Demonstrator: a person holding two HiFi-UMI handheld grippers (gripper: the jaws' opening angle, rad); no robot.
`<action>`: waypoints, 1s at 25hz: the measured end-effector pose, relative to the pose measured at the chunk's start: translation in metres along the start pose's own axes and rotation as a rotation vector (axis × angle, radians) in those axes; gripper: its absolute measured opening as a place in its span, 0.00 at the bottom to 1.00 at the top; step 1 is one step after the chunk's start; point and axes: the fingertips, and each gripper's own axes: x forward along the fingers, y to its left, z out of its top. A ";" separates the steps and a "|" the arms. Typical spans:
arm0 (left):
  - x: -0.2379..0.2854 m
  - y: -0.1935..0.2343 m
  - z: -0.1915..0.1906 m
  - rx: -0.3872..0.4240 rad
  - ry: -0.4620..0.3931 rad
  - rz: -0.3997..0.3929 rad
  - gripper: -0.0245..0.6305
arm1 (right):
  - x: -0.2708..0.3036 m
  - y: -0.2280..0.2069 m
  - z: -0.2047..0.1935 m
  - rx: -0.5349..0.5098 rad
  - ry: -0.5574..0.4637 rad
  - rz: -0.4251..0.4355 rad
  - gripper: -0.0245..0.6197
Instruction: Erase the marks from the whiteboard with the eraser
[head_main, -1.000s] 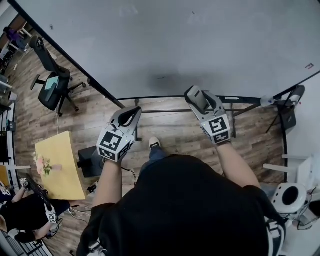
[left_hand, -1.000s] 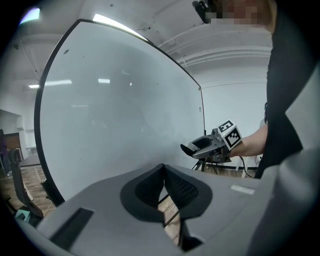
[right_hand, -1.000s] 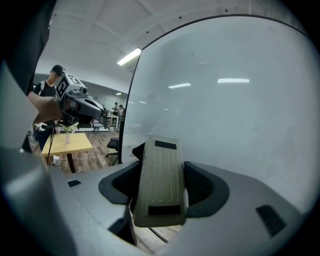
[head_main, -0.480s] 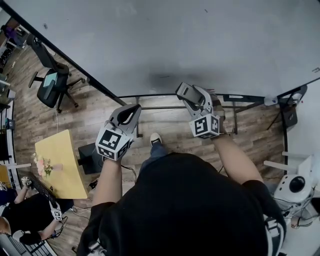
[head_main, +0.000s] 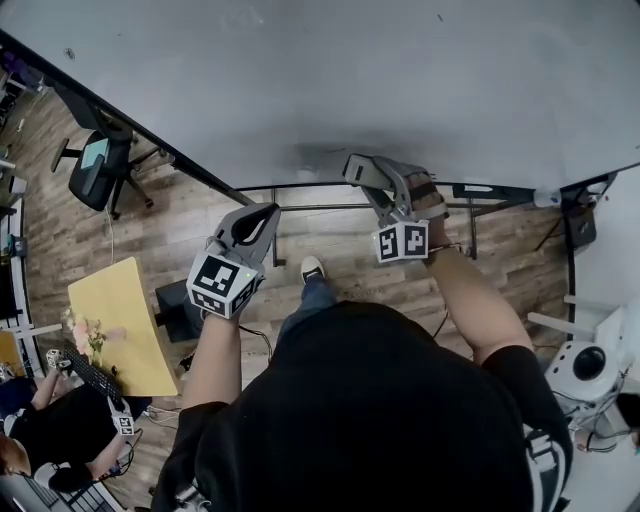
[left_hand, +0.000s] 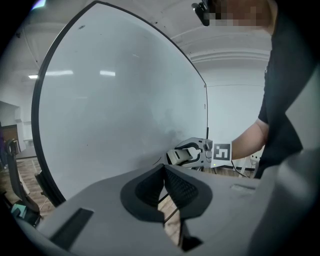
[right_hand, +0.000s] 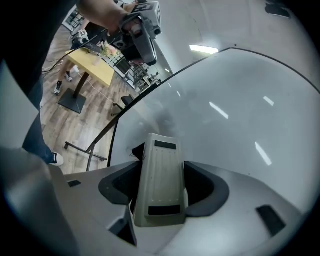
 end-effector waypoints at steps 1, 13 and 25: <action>0.002 0.002 -0.001 -0.003 0.001 -0.003 0.05 | 0.004 0.001 -0.001 -0.019 -0.001 0.001 0.44; 0.016 0.020 -0.009 -0.019 0.011 -0.027 0.05 | 0.035 0.012 -0.009 -0.132 -0.014 0.008 0.44; 0.021 0.013 -0.013 -0.040 0.012 -0.026 0.05 | 0.038 0.013 -0.011 -0.160 -0.014 0.017 0.44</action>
